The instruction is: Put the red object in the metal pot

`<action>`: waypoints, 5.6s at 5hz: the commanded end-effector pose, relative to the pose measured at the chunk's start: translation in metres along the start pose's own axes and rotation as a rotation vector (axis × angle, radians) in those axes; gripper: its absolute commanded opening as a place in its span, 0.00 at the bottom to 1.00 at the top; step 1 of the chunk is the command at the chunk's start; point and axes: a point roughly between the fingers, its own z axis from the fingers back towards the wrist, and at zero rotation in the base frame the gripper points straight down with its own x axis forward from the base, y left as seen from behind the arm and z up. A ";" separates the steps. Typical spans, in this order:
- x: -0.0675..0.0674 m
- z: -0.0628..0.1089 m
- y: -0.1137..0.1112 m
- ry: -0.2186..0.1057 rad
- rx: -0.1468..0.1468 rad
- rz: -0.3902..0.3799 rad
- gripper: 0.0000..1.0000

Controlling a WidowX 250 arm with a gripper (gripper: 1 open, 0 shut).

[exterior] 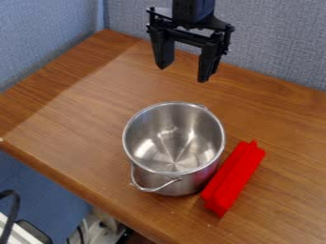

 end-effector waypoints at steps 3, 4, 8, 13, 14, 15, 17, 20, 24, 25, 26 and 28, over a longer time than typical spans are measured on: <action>-0.034 -0.020 -0.065 0.006 0.023 -0.119 1.00; -0.049 -0.033 -0.099 -0.013 0.044 -0.167 1.00; -0.051 -0.043 -0.135 -0.099 0.169 -0.153 1.00; -0.062 -0.076 -0.076 -0.186 0.193 -0.159 1.00; -0.062 -0.073 -0.069 -0.182 0.216 -0.125 0.00; -0.063 -0.073 -0.067 -0.181 0.212 -0.076 1.00; -0.059 -0.072 -0.050 -0.175 0.207 0.003 1.00; -0.040 -0.057 -0.015 -0.178 0.232 0.049 1.00; -0.013 -0.085 -0.037 -0.172 0.182 0.041 1.00; -0.007 -0.079 -0.048 -0.172 0.182 0.036 1.00; -0.010 -0.074 -0.059 -0.175 0.181 0.014 1.00; -0.013 -0.065 -0.092 -0.185 0.144 -0.001 1.00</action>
